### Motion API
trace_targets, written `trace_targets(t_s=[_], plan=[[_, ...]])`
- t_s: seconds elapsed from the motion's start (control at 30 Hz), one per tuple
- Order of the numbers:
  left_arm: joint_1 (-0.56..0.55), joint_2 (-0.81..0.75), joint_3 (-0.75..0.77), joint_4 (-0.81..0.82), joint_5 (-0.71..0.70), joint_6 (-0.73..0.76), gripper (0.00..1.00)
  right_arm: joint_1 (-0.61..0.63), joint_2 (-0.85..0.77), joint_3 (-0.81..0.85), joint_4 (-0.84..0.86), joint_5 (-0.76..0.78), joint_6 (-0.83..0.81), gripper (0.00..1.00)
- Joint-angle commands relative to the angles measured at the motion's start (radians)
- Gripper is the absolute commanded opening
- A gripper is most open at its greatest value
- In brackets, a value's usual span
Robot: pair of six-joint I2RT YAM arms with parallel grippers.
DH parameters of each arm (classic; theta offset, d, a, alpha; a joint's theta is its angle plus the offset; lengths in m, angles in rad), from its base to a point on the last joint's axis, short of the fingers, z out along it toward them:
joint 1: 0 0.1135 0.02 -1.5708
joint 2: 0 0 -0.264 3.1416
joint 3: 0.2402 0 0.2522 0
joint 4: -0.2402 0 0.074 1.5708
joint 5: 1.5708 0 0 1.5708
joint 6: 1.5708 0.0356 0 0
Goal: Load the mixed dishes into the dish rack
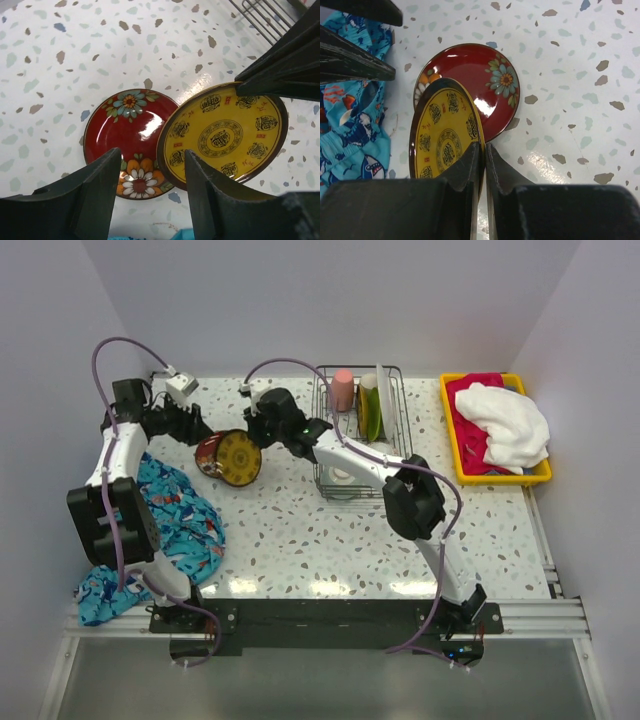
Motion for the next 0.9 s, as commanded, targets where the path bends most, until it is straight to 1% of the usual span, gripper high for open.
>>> trace_targets(t_s=[0.0,0.03,0.07,0.1,0.13,0.17,0.2,0.27,0.4,0.47,0.6,0.67,0.7,0.73,0.77,0.8,0.83,0.87], plan=[[0.004,0.072,0.04,-0.136,0.177,0.316,0.59,-0.006,-0.093,-0.055,0.093,-0.096,-0.069,0.0],[0.004,0.1,0.063,-0.24,0.2,0.362,0.59,-0.006,-0.098,-0.061,0.092,-0.098,-0.074,0.0],[0.005,0.153,0.083,-0.292,0.252,0.448,0.99,-0.006,-0.099,-0.061,0.087,-0.1,-0.076,0.0],[0.004,0.179,0.124,-0.338,0.27,0.481,1.0,-0.006,-0.108,-0.064,0.084,-0.101,-0.079,0.0],[0.004,0.204,0.144,-0.421,0.284,0.51,1.0,-0.006,-0.113,-0.075,0.086,-0.103,-0.085,0.0],[-0.001,0.244,0.159,-0.453,0.298,0.55,1.0,-0.006,-0.119,-0.081,0.092,-0.101,-0.088,0.0],[-0.002,0.261,0.181,-0.472,0.3,0.556,1.0,-0.006,-0.13,-0.093,0.095,-0.104,-0.091,0.0],[-0.005,0.275,0.179,-0.463,0.297,0.546,1.0,-0.006,-0.139,-0.099,0.096,-0.113,-0.097,0.0],[-0.013,0.256,0.133,-0.353,0.287,0.495,1.0,-0.004,-0.153,-0.106,0.099,-0.144,-0.105,0.0],[-0.018,0.261,0.14,-0.346,0.317,0.481,1.0,-0.003,-0.156,-0.106,0.102,-0.161,-0.103,0.0],[-0.037,0.276,0.161,-0.385,0.35,0.493,0.99,-0.004,-0.148,-0.081,0.096,-0.175,-0.103,0.0],[-0.047,0.298,0.184,-0.412,0.367,0.508,0.93,-0.004,-0.144,-0.07,0.093,-0.173,-0.105,0.0],[-0.047,0.312,0.202,-0.482,0.372,0.533,0.9,-0.004,-0.141,-0.058,0.089,-0.175,-0.105,0.0],[-0.05,0.348,0.222,-0.525,0.378,0.561,0.8,-0.004,-0.136,-0.05,0.083,-0.176,-0.112,0.0],[-0.051,0.367,0.266,-0.567,0.39,0.609,0.75,-0.004,-0.129,-0.044,0.072,-0.175,-0.115,0.0],[-0.051,0.385,0.287,-0.649,0.396,0.637,0.7,-0.004,-0.125,-0.034,0.066,-0.175,-0.12,0.0],[-0.051,0.417,0.305,-0.676,0.398,0.659,0.43,-0.004,-0.124,-0.031,0.061,-0.173,-0.129,0.0],[-0.051,0.43,0.323,-0.679,0.393,0.641,0.26,-0.004,-0.122,-0.03,0.056,-0.178,-0.134,0.0]])
